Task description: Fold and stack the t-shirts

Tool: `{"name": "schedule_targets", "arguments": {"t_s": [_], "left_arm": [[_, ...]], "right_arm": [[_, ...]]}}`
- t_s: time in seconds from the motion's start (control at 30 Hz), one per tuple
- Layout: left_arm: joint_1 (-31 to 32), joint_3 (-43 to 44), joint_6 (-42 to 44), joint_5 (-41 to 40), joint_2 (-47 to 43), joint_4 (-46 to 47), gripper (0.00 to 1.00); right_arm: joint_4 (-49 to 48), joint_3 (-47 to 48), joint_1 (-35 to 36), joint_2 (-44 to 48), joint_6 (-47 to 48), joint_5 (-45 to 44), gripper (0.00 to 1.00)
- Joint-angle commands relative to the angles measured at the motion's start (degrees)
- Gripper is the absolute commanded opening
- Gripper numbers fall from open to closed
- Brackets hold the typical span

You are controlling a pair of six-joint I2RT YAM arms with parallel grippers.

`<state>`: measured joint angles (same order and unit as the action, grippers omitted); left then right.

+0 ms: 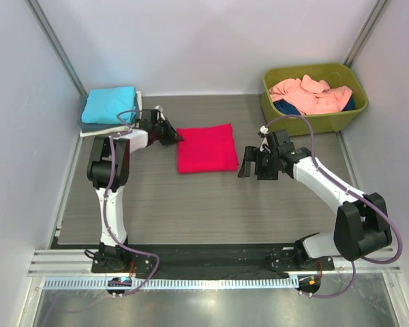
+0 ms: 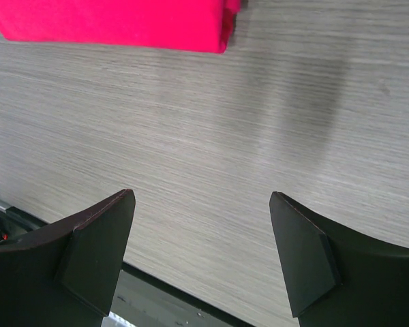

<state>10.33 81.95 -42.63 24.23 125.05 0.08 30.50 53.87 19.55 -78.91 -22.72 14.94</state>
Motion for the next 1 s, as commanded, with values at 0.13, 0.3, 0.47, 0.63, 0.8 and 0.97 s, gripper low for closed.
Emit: {"name": "schedule_targets", "arguments": {"t_s": [0.13, 0.3, 0.47, 0.63, 0.8, 0.97], "left_arm": [[-1.1, 7.4, 4.8, 1.3, -6.9, -12.5, 0.00], [-1.8, 13.3, 8.0, 1.0, -8.3, -21.0, 0.00], [-2.8, 21.2, 14.7, -4.9, -10.3, -35.2, 0.00], [-6.1, 28.7, 19.0, -8.6, -13.1, -42.5, 0.00], [-8.9, 37.5, 24.1, -10.0, -13.4, -49.3, 0.00], [-10.1, 43.7, 27.9, -13.4, -13.2, -52.6, 0.00]], "right_arm": [[-1.2, 0.5, 0.1, 10.8, -0.8, -0.1, 0.86], [-1.2, 1.7, 0.1, 15.4, -1.1, 0.7, 0.86], [-1.2, 1.9, 0.1, 17.1, -0.8, 3.1, 0.86], [-1.5, 1.2, 0.2, 18.9, -0.9, 4.8, 0.86], [-1.8, 0.4, 0.1, 20.3, -0.8, 5.3, 0.86], [-2.5, -0.3, 0.1, 21.0, -0.9, 5.5, 0.86]]}}
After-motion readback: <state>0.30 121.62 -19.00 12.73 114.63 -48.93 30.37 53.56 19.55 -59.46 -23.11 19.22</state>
